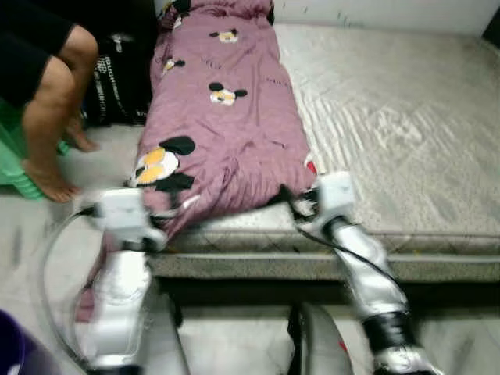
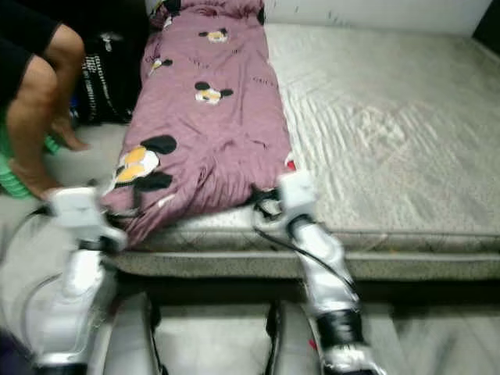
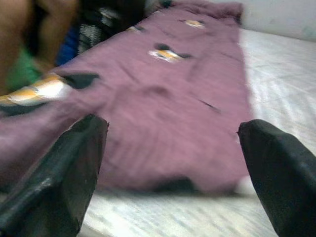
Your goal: Clean up the room
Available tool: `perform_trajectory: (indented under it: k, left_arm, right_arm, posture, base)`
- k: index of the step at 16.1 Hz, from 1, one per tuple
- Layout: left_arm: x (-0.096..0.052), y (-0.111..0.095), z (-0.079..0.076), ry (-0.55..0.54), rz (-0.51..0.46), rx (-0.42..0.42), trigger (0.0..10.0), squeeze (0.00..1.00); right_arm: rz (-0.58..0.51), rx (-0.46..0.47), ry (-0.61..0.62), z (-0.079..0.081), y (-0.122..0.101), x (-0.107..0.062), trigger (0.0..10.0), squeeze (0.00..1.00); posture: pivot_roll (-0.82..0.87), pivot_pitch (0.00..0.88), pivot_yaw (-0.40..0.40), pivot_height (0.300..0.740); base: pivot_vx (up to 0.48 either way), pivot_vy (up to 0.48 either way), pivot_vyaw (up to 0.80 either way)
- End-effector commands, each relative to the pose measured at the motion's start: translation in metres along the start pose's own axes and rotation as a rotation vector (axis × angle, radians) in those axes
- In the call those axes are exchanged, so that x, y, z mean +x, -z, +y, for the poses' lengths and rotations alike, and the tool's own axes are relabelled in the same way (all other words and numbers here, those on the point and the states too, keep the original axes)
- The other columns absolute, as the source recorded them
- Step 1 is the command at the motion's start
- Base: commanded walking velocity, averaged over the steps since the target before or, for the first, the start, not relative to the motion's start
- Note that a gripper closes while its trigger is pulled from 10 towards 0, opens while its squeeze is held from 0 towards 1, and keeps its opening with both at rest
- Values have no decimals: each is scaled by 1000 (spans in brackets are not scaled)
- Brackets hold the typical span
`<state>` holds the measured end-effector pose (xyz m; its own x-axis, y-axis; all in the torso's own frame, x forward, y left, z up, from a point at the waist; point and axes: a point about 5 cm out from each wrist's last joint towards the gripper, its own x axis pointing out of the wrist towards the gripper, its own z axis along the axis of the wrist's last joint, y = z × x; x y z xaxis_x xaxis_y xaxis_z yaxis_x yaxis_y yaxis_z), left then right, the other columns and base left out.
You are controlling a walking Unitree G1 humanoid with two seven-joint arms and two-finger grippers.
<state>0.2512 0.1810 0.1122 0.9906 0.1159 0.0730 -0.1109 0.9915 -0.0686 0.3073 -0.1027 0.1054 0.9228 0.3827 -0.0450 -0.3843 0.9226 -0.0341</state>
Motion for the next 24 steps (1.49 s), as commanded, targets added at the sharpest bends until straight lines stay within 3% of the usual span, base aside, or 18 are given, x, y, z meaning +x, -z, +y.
perform_trajectory:
  k: [1,8,9,13,19,21,24]
  left_arm:
    - [2,-2,-10,26,-5,-22,10000,0]
    - [3,1,-10,13,11,-17,10000,0]
    - [3,-1,-10,8,10,-13,10000,0]
    - [-2,-1,-12,30,29,23,10000,0]
    - [-49,-4,5,-56,81,66,10000,0]
    - [-54,-10,3,-51,75,72,10000,0]
    - [-60,-16,1,-47,83,67,10000,0]
  right_arm:
    - [6,-18,27,-11,0,-4,10000,0]
    - [21,-44,4,-9,1,-3,10000,0]
    - [52,-22,0,-13,1,0,10000,0]
    - [158,-73,-4,-26,18,7,10000,0]
    - [169,-98,-65,-5,-1,54,10000,0]
    - [171,-57,-49,-4,-12,66,10000,0]
    - [152,-43,-77,13,-27,81,10000,0]
  posture:
    - [-4,0,-45,508]
    - [-2,0,-44,508]
    - [-2,0,-36,508]
    - [47,0,-39,508]
    - [181,105,-75,508]
    - [198,126,-71,508]
    - [203,162,-64,508]
  base:
    - [0,0,0]
    - [0,0,229]
    - [0,0,0]
    - [0,0,0]
    - [0,0,0]
    - [0,0,0]
    - [0,0,0]
